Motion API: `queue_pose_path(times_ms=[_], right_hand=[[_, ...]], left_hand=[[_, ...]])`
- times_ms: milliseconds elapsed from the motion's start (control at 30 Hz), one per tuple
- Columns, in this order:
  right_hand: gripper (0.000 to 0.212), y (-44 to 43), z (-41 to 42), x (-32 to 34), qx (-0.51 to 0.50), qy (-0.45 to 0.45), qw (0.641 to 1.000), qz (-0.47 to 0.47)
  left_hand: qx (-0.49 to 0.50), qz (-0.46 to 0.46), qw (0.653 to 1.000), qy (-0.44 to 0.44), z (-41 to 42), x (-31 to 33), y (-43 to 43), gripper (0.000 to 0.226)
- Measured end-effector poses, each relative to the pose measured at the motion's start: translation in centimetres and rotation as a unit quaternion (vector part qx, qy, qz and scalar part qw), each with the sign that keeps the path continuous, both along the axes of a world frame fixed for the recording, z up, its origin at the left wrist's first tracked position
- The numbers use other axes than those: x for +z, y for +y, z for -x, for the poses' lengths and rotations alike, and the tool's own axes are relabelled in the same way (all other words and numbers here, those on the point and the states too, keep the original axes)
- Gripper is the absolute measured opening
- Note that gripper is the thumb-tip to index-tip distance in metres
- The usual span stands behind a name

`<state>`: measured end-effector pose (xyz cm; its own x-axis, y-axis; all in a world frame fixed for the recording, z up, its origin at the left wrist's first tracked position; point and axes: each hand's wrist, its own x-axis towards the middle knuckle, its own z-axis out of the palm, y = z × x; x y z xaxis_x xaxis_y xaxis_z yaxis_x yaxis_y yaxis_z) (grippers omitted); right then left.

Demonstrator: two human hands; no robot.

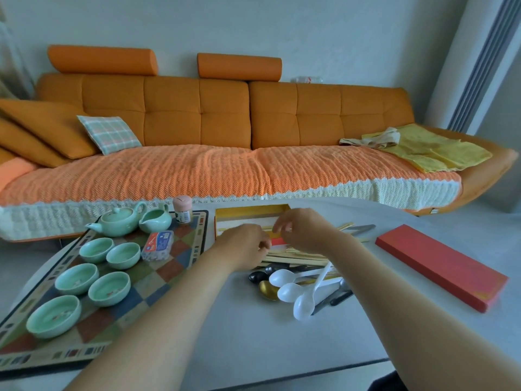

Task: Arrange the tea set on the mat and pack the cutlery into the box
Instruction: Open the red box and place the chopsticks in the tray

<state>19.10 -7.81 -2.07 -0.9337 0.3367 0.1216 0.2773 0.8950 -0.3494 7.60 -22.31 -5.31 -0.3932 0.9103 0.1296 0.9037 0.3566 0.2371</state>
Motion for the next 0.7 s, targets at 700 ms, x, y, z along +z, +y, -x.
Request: queue_pose_path(times_ms=[700], right_hand=[[0.024, 2.2, -0.8, -2.8, 0.024, 0.007, 0.999, 0.025]], left_hand=[[0.080, -0.150, 0.985, -0.037, 3.4, 0.4, -1.6, 0.020]])
